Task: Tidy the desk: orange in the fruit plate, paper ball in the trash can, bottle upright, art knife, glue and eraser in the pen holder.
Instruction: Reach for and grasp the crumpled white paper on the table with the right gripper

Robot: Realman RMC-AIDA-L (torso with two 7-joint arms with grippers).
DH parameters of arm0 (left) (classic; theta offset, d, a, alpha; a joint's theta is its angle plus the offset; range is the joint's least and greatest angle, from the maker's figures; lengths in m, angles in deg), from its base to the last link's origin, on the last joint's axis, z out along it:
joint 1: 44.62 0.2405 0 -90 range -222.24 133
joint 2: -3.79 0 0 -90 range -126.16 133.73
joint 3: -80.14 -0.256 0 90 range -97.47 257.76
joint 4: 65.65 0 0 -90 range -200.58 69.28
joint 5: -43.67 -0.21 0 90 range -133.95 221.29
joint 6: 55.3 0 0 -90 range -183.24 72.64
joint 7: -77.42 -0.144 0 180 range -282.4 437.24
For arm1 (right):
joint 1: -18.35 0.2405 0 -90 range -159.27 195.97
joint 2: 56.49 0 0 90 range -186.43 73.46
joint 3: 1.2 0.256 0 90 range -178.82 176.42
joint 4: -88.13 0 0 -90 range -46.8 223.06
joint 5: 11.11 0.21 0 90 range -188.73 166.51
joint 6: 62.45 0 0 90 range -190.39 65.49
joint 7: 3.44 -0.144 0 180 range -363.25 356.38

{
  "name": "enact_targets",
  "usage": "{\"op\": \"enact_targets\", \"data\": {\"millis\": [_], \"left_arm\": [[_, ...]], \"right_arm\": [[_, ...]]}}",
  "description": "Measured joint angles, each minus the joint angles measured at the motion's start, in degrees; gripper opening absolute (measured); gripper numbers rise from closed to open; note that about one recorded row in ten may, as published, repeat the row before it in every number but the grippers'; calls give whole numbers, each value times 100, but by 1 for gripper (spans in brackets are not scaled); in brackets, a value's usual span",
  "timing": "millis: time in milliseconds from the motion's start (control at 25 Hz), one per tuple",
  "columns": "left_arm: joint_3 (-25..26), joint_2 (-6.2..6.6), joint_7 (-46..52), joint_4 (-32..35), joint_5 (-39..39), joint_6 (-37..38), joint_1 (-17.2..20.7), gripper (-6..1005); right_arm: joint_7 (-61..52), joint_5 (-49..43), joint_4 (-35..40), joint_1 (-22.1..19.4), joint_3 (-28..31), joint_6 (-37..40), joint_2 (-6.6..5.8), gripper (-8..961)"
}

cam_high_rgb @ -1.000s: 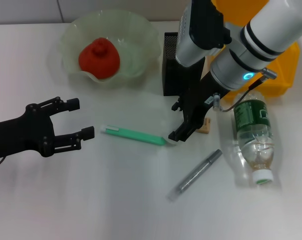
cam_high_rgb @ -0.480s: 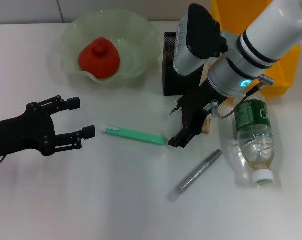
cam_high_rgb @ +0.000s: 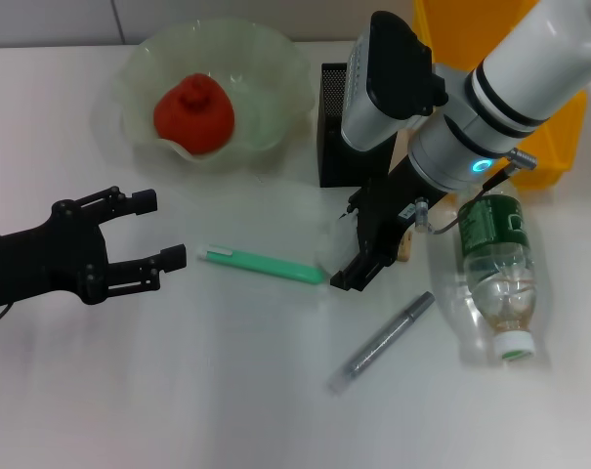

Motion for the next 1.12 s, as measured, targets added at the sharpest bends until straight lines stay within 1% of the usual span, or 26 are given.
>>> {"op": "enact_targets", "data": {"millis": [560, 760, 960, 1120], "left_arm": [[0, -17, 6, 0, 13, 8, 0, 859], [0, -17, 4, 0, 20, 5, 0, 859], [0, -17, 2, 0, 22, 3, 0, 859], [0, -17, 0, 0, 29, 1, 0, 859]], "right_arm": [[1, -1, 0, -10, 0, -35, 0, 804], [-3, -12, 0, -10, 1, -59, 0, 599], [-3, -10, 0, -10, 1, -61, -1, 502], [-3, -9, 0, -10, 1, -61, 0, 502]]}}
